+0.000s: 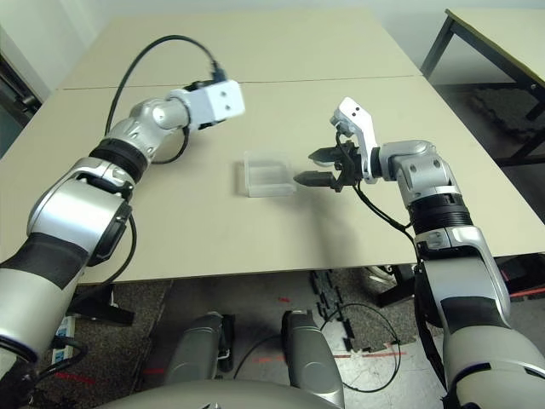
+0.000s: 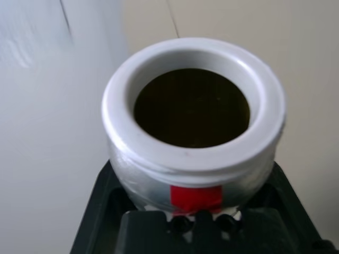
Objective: Pour the medicine from the bottle into the box.
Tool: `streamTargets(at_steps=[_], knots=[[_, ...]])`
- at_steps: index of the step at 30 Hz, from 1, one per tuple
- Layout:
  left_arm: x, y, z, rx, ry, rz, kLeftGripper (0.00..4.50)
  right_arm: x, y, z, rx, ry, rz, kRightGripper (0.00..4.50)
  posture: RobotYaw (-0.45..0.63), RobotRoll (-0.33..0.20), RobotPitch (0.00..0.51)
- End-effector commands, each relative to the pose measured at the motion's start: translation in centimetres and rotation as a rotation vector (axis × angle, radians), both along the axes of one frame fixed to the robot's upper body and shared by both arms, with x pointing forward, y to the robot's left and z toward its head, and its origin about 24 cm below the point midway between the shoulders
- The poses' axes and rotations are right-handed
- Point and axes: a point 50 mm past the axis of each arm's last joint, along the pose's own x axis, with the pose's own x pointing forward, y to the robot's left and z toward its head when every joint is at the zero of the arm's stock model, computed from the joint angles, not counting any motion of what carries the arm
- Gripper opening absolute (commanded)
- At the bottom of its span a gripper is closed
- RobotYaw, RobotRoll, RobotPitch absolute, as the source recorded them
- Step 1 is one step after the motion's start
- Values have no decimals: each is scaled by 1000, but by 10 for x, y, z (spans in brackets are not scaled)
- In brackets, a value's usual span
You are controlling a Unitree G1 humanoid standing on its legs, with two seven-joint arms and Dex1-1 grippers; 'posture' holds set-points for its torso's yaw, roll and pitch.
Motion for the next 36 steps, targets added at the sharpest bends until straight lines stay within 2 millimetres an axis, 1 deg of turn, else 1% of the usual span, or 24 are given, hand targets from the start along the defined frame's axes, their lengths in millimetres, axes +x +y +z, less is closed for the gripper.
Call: streamTargets(at_steps=[1, 3, 6, 8, 10, 16, 19, 22, 23, 25, 27, 29, 30, 31, 33, 36], knots=[[-3, -10, -12, 307, -131, -112, 2560, 4, 2, 2, -14, -16, -4, 4500, -47, 0, 86], [-4, -12, -18, 397, -154, -142, 2560, 6, 4, 3, -14, -22, -9, 4500, -54, 0, 81], [-5, -12, -29, 460, -149, -166, 2560, 9, 4, 4, -9, -31, -20, 4500, -62, 0, 75], [-6, -10, -36, 443, -115, -153, 2560, 11, 5, 4, -4, -37, -25, 4500, -65, 0, 73], [-6, -7, -40, 386, -72, -122, 2560, 12, 5, 4, -1, -38, -27, 4500, -63, 0, 72], [-4, -1, -42, 317, -41, -67, 2560, 11, 5, 3, 0, -35, -22, 4500, -48, 0, 71], [-3, -3, -40, 388, -107, -97, 2560, 10, 6, 2, -1, -31, -18, 4500, -43, 0, 72], [-4, -6, -39, 429, -132, -119, 2560, 10, 6, 1, -1, -26, -16, 4500, -42, 0, 70], [-4, -7, -38, 427, -132, -121, 2560, 10, 6, 1, -1, -25, -16, 4500, -44, 0, 70], [-4, -9, -34, 349, -96, -91, 2560, 10, 6, 0, 0, -25, -18, 4500, -44, 0, 70], [-3, -8, -32, 211, -20, -31, 2560, 10, 5, 0, 1, -26, -21, 4500, -49, 0, 68], [1, 0, -26, -182, 183, 126, 2560, 10, 5, 0, 0, -24, -24, 4500, -56, 0, 67], [4, 7, -22, -438, 301, 205, 2560, 10, 4, 0, -4, -24, -26, 4500, -54, 0, 66], [6, 15, -20, -653, 399, 269, 2560, 10, 4, 0, -5, -23, -27, 4500, -52, 0, 65], [11, 32, -20, -1005, 530, 374, 2560, 10, 3, -1, -6, -20, -27, 4500, -48, 0, 64], [14, 63, -30, -1388, 601, 503, 2560, 9, 1, -2, -6, -14, -26, 4500, -49, 0, 62]])
